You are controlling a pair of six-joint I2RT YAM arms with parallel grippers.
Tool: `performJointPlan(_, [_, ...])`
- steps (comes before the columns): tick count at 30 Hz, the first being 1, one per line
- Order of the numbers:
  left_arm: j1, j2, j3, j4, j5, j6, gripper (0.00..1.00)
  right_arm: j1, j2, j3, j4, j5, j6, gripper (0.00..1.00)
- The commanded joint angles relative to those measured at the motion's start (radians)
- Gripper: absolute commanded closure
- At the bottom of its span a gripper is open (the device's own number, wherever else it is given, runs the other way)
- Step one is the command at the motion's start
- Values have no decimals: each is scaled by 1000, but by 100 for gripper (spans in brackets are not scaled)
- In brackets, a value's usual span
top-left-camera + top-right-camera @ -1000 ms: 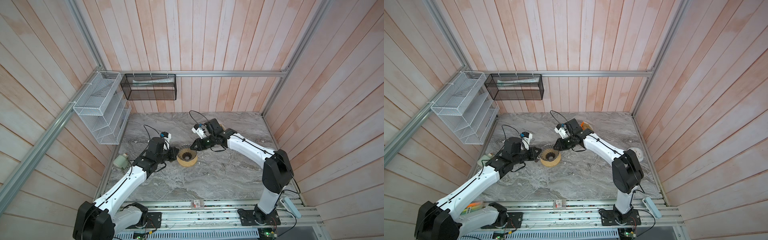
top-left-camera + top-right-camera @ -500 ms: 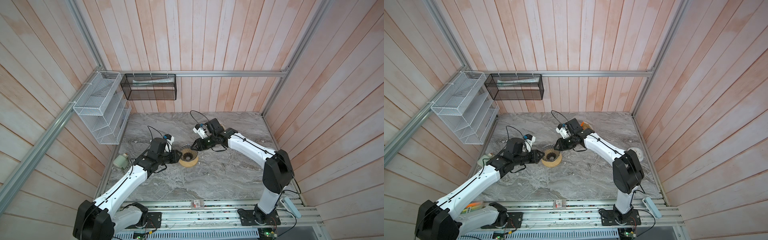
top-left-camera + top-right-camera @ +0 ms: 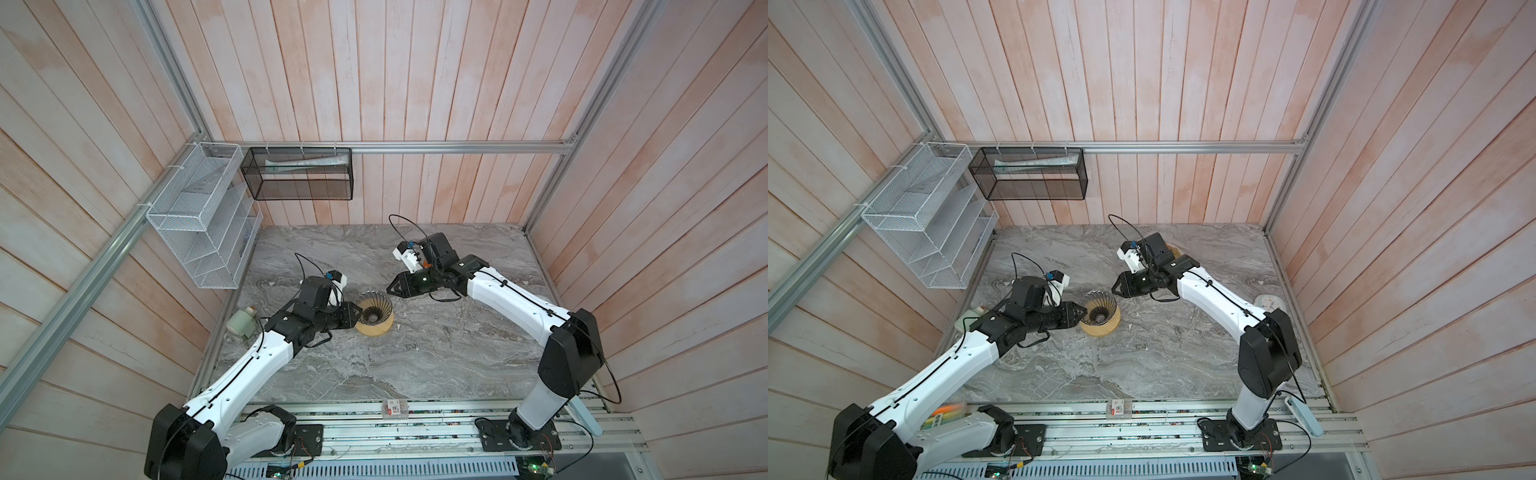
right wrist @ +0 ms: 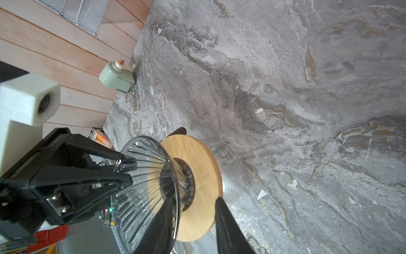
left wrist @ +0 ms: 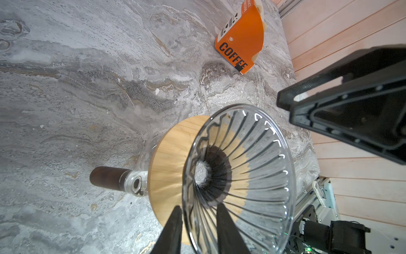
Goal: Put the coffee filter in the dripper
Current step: 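Open the right gripper and release the glass dripper rim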
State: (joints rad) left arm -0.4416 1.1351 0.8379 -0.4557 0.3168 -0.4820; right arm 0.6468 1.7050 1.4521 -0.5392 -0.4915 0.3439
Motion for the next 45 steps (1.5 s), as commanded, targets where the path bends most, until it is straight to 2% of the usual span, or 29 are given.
performJointPlan(1, [-2,-7,32,-27,-8,20,70,12,-25,-26,-7,10,13,67])
performJointPlan(10, [-2,-8,53,-21,-5,19,69,33,-22,-61,15,13,25,73])
performJointPlan(16, [-2,-9,56,-26,-26,22,69,35,-16,-80,28,13,29,83])
performJointPlan(23, [-2,9,26,-8,-19,24,79,34,-7,-101,37,26,31,92])
performJointPlan(30, [-2,15,-7,3,-22,22,82,34,-1,-112,47,36,35,99])
performJointPlan(45, [-2,10,-42,15,-22,18,82,34,13,-133,58,40,40,100])
